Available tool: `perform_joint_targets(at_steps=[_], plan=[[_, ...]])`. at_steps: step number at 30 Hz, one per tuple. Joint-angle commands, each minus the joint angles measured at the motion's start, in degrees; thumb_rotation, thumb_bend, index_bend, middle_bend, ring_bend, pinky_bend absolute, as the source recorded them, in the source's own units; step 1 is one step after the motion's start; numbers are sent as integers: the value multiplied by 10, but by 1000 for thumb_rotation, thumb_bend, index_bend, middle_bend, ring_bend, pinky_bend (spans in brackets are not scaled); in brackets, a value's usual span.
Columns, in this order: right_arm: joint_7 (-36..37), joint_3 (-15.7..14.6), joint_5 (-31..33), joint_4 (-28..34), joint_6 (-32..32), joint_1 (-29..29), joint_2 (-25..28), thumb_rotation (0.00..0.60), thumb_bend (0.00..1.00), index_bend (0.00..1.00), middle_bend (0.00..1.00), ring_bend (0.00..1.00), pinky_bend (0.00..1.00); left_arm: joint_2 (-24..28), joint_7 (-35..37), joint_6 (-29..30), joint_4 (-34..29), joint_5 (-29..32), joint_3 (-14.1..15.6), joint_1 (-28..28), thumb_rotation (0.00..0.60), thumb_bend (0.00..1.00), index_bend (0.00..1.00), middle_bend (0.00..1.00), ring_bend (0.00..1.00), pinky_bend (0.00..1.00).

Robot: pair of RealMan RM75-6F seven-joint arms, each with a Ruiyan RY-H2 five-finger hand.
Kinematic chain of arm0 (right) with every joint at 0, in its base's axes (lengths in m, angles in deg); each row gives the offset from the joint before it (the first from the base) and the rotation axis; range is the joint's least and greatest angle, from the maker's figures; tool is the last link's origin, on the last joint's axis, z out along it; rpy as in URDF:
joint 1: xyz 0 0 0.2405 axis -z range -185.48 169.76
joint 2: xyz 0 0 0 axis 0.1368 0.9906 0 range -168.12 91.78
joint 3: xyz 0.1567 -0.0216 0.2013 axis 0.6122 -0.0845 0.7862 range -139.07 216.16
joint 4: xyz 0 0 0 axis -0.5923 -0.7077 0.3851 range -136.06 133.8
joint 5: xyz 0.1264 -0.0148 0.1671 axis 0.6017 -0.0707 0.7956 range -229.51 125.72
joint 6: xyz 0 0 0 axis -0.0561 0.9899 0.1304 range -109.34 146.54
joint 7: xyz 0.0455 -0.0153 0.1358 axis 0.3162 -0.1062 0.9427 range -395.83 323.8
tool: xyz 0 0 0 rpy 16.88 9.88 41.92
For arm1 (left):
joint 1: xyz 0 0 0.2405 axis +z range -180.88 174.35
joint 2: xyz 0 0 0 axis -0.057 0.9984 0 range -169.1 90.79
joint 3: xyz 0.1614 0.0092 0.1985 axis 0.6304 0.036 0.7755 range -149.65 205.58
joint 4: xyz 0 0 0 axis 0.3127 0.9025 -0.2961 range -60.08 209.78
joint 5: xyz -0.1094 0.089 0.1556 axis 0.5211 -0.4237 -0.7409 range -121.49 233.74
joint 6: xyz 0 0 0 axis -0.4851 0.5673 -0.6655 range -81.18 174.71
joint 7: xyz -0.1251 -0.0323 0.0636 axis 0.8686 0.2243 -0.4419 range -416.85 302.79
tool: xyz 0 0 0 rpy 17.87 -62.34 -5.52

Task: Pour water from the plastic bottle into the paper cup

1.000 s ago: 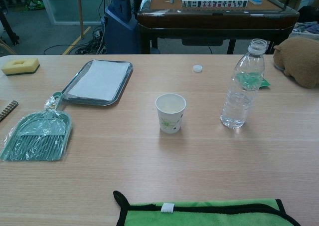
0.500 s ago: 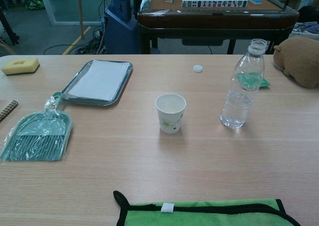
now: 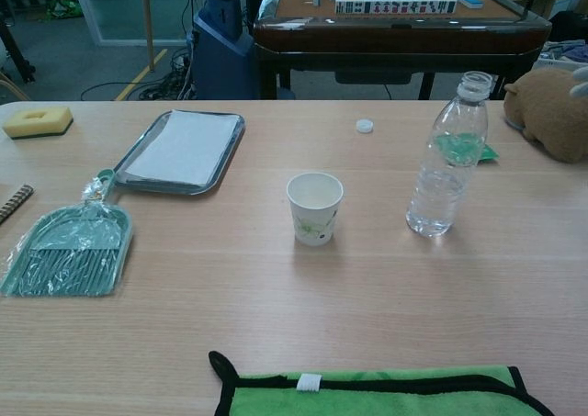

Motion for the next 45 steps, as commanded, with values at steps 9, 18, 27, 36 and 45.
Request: perform_joint_targets(at_steps=[9,18,27,36,45], plan=[[67,6,-10,-65,-37,-48,-52,600,0,61,145,73,327,2,6,0,2,3,0,2,600,154,0,0,36,348],[111,-1,-9,-117,-61,-71,-90,600,0,84,163,87,327,2,10,0,2,4,1,4,600,154,0,0,36,348],[141,-4,-14,-169,-69,-91,-129,600,0,119,190,109,327,4,15,2,-1,3,0,4,600,153,0,0,36,348],[175,-8,-26,-229,-70,-113,-168,600,0,145,196,110,327,4,18,2,0,5,0,5,600,153,0,0,36,348],[225,-19,-44,-278,-61,-126,-196,600,0,165,198,112,327,3,20,-3,4,10,0,6,600,154,0,0,36,348]])
